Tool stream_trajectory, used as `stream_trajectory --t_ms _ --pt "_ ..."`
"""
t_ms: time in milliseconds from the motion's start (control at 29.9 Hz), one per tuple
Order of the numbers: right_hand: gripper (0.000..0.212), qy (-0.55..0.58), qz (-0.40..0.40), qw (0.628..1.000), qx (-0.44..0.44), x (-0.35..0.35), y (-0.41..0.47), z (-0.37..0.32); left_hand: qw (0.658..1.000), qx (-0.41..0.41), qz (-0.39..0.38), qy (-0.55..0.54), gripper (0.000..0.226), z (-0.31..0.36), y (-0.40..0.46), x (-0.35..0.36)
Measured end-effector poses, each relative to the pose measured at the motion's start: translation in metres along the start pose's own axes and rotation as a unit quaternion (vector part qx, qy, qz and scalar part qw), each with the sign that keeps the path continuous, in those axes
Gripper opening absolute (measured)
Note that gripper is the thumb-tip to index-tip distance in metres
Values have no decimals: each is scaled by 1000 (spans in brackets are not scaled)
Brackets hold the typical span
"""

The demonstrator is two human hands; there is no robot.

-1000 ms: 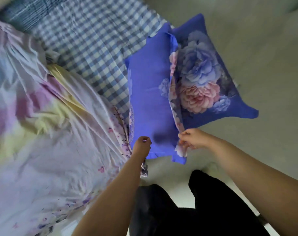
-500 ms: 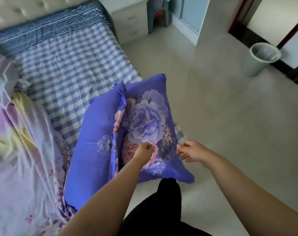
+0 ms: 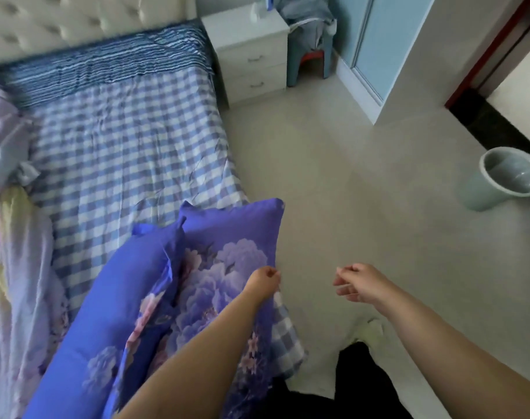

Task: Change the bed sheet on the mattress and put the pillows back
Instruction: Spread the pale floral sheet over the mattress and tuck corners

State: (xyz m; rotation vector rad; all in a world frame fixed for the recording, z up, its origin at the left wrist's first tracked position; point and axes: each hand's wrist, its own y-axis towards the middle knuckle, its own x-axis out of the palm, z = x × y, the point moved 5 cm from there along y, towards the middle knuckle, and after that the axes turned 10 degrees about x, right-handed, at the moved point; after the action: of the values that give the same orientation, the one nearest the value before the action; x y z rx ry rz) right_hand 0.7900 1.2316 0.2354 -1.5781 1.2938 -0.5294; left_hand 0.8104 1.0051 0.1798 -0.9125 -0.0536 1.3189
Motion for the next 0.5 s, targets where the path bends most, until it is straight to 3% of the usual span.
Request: stream_trajectory --t_ms 100,301,502 --pt "19 -66 -32 997 -31 -28 41 -64 998 -4 56 -22 22 36 49 -8" --pt "21 -217 -83 970 -75 -92 102 -200 977 -92 145 -126 18 99 111 -15" --pt "19 -262 -151 947 -106 -53 141 -337 948 -124 222 -193 27 123 175 -70"
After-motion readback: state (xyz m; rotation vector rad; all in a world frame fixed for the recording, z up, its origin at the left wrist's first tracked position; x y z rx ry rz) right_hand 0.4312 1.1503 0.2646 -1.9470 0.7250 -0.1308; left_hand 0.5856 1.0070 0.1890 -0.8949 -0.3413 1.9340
